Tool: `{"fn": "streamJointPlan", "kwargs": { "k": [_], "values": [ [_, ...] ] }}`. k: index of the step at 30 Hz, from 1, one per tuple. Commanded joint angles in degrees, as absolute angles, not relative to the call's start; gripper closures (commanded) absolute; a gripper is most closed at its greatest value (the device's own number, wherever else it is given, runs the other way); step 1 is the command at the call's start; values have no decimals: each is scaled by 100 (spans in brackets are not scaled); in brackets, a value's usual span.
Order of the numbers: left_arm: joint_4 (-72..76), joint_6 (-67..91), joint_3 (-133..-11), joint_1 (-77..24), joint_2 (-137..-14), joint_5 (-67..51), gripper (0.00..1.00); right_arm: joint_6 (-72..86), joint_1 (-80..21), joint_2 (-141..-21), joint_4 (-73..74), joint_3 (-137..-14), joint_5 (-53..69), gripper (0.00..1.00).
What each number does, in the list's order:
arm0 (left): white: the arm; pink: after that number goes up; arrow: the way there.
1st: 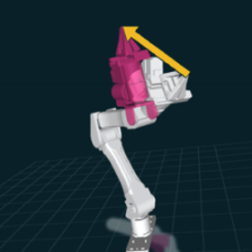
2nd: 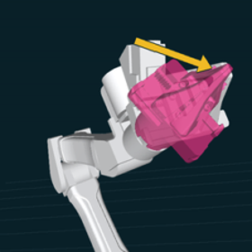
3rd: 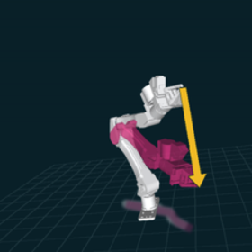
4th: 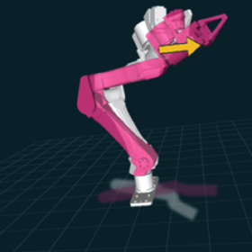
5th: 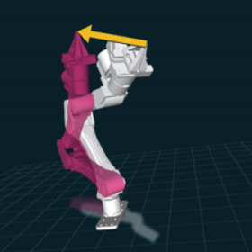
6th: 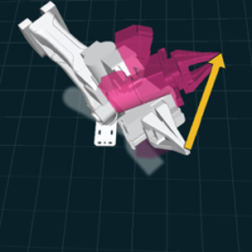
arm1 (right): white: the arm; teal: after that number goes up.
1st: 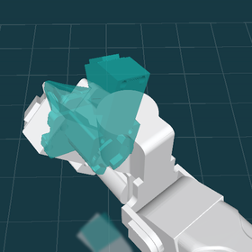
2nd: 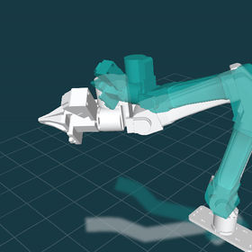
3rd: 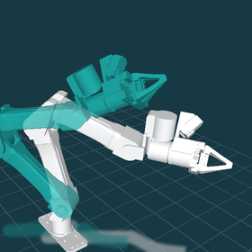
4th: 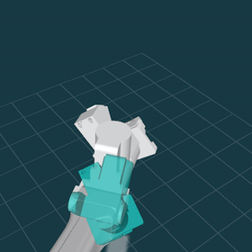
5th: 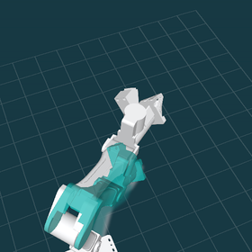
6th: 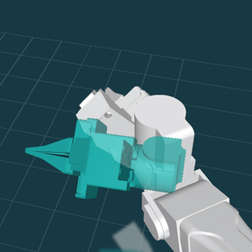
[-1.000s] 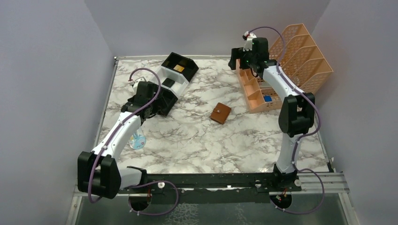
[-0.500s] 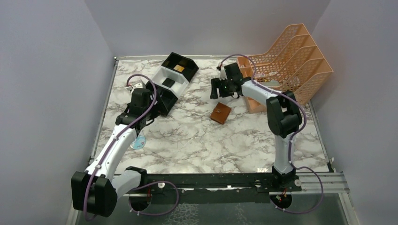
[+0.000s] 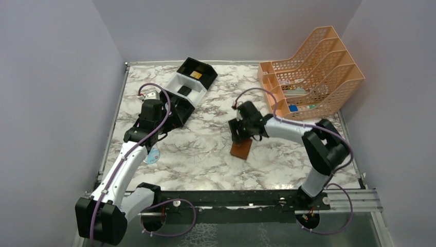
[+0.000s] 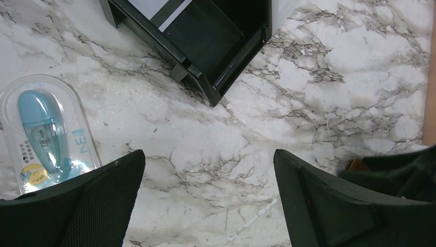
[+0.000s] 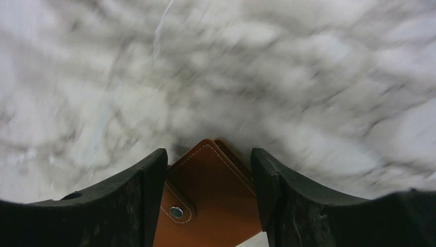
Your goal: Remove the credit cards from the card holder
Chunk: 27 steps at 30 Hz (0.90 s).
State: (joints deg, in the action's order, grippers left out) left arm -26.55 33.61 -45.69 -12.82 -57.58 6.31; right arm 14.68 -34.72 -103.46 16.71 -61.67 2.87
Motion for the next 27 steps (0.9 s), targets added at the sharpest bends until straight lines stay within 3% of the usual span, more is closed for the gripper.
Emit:
{"fn": "streamJointPlan", "kwargs": {
  "k": [1, 4, 10, 18, 27],
  "values": [
    [-2873, 2965, -4562, -1255, -5498, 655, 1, 2314, -4360, -9495, 2128, -4929, 41, 39],
    [-2924, 2819, -4540, -1257, -5436, 751, 1, 2554, -4473, -8838, 2053, -4603, 217, 37],
    [-2991, 2549, -4569, -1254, -5412, 793, 1, 1693, -4472, -8534, 1182, -5287, -59, 29],
    [-2960, 2311, -4343, -1252, -4823, 1160, 1, 632, -4469, -10290, 116, -7292, 31, 29],
    [-2928, 2495, -4273, -1257, -4305, 1896, 1, 463, -4472, -12058, -371, -9428, 1045, 33]
  ]
}}
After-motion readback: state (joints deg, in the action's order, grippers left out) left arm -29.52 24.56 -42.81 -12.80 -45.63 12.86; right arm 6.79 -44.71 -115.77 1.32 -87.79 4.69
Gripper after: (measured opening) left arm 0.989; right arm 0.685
